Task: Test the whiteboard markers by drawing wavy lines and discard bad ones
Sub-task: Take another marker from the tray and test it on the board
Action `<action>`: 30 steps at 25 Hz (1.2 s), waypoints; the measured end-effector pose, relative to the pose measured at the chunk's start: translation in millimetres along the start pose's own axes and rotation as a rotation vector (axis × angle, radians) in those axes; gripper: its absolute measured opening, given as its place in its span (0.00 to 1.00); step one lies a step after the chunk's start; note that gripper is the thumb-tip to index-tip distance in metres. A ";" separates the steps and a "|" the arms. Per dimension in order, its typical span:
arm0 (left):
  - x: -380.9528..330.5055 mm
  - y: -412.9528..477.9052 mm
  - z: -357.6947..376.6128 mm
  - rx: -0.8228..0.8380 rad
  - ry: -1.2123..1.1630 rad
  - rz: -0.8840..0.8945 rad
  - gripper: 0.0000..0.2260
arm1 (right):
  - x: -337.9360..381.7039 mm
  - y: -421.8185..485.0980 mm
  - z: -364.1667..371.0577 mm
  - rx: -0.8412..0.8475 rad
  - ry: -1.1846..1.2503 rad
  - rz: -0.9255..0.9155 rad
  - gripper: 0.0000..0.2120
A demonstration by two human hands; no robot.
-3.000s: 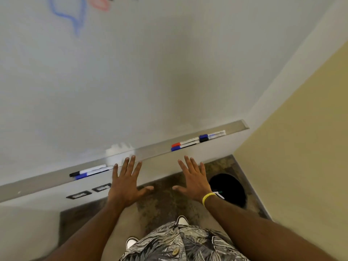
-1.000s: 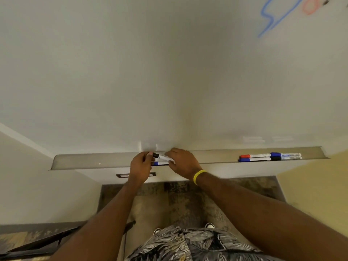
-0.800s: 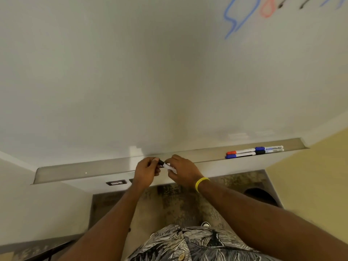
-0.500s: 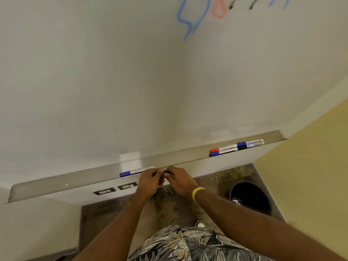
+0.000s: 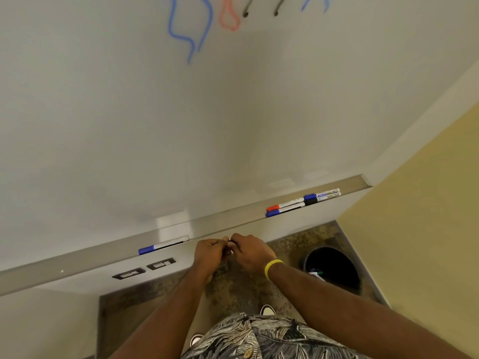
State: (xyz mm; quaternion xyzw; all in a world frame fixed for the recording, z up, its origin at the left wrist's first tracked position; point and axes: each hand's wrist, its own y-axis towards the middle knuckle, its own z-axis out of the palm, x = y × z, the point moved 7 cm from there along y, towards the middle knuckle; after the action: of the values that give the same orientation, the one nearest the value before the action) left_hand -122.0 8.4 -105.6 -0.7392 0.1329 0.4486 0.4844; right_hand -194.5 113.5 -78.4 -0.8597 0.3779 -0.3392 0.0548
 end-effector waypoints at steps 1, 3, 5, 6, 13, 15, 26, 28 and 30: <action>-0.6 1.2 5.0 0.015 -0.008 -0.005 0.13 | -3.7 -0.8 -3.2 -0.002 -0.005 0.002 0.14; -1.4 4.2 14.9 0.038 -0.022 -0.012 0.14 | -11.5 -2.5 -9.9 -0.004 -0.016 0.006 0.15; -1.8 6.7 23.2 0.058 -0.037 -0.021 0.14 | -18.4 -3.5 -15.3 -0.004 -0.029 0.010 0.15; -2.3 7.9 26.8 0.067 -0.037 -0.027 0.14 | -21.8 -3.8 -17.5 -0.002 -0.032 0.013 0.15; -3.1 14.6 43.2 0.082 0.034 -0.093 0.11 | -39.4 -4.1 -25.0 0.034 -0.077 0.009 0.16; -2.1 17.3 45.4 0.091 0.071 -0.094 0.12 | -41.2 -3.3 -26.1 0.038 -0.089 0.003 0.16; -21.2 15.5 39.8 0.069 0.025 -0.052 0.10 | -37.6 4.0 -24.7 -0.021 -0.037 -0.011 0.15; -36.2 15.2 36.8 0.036 0.078 0.055 0.10 | -32.3 6.6 -26.0 -0.031 0.115 -0.006 0.14; -46.4 10.7 35.4 0.000 0.149 0.140 0.10 | -27.3 7.2 -30.0 -0.081 0.127 -0.012 0.15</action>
State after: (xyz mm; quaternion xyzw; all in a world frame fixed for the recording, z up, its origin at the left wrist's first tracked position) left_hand -173.8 21.6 -79.8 -0.7595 0.2198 0.4251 0.4406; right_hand -230.8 132.0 -72.8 -0.8401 0.3890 -0.3780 -0.0060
